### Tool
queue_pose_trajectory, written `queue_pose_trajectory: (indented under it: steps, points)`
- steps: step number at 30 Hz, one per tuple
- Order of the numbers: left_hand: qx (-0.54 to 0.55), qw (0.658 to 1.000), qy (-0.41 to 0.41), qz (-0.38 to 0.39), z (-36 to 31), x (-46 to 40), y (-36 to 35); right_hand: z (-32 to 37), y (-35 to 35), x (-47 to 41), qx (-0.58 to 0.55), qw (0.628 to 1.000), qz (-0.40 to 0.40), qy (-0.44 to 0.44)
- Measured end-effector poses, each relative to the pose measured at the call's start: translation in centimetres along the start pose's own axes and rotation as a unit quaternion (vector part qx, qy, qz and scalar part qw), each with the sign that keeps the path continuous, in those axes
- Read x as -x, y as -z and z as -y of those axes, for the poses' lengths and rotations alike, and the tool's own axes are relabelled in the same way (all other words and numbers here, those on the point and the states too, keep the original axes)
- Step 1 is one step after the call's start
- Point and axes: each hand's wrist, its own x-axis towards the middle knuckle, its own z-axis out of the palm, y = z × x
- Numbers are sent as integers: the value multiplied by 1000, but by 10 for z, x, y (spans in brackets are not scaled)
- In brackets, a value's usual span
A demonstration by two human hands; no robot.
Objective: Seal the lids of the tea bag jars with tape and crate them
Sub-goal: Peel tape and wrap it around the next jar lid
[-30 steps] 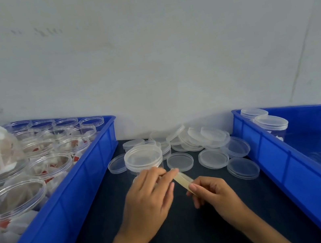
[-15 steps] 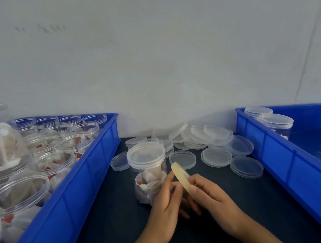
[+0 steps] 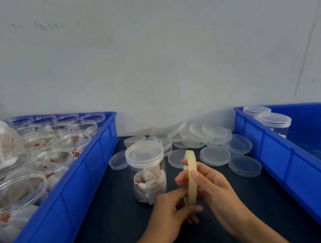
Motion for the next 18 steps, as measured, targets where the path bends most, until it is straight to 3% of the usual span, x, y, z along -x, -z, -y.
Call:
queue_pose_trajectory:
  steps: [7,10,14,18]
  points:
    - [15,1000,-10,-10,-1,0,1,-4,1,1,35,999,26,-7]
    - [-106,993,-54,-14,0,-1,6,2,4,0,-45,999,4,-23]
    - [-251,955,-155,-17,-5,-2,11,15,11,-1,-179,981,-27,-65]
    - [-257,953,-157,-20,-2,-2,11,13,9,0,-183,981,-23,-57]
